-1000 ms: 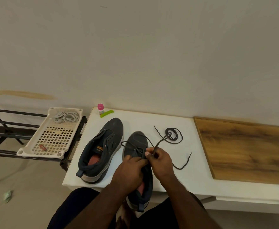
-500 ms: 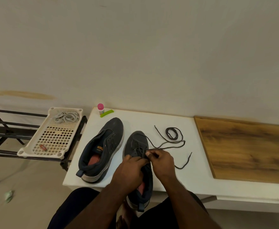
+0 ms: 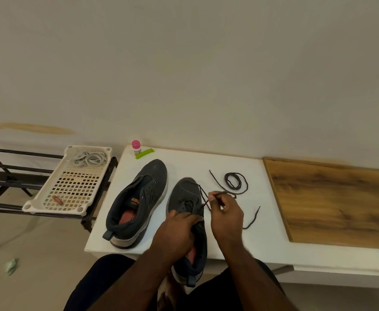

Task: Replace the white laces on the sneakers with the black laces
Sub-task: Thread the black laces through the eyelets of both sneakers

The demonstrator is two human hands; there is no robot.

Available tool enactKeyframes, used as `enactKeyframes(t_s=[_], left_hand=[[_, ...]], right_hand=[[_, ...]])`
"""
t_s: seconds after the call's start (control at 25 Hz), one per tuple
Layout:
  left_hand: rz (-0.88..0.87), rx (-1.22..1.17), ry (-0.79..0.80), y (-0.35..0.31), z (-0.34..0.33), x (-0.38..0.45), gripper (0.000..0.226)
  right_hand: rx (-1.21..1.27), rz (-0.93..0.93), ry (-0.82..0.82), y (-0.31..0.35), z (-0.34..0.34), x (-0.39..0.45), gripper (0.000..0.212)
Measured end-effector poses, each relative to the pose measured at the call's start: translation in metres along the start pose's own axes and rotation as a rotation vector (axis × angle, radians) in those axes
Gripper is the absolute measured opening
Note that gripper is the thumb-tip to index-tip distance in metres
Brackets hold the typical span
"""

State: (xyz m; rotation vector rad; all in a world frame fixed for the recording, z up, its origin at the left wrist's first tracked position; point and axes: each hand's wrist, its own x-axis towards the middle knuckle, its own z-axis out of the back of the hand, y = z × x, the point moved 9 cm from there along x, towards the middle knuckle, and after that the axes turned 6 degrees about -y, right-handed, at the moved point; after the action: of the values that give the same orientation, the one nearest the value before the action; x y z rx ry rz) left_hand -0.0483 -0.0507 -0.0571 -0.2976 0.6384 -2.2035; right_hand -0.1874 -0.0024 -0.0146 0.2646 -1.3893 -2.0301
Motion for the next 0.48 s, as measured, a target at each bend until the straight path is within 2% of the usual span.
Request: enactKeyframes(t_s=[0.04,0.2,0.4,0.48], left_hand=[[-0.001,0.002,-0.002,0.0,0.0,0.0,0.05],[-0.004,0.01,0.007,-0.001,0.0,-0.001,0.049],[0.009,0.016,-0.001,0.0,0.001,0.001,0.046],[0.011,0.009,0.006,-0.001,0.001,0.001,0.046]], right_hand=[[0.051,-0.012,-0.004,0.0,0.003,-0.002,0.009],[0.116,-0.122,0.144,-0.01,-0.014,-0.01,0.007],[0.324,-0.095,-0.017,0.005,0.01,-0.01,0.007],[0.345,-0.186,-0.029,-0.007,0.016,-0.02,0.007]])
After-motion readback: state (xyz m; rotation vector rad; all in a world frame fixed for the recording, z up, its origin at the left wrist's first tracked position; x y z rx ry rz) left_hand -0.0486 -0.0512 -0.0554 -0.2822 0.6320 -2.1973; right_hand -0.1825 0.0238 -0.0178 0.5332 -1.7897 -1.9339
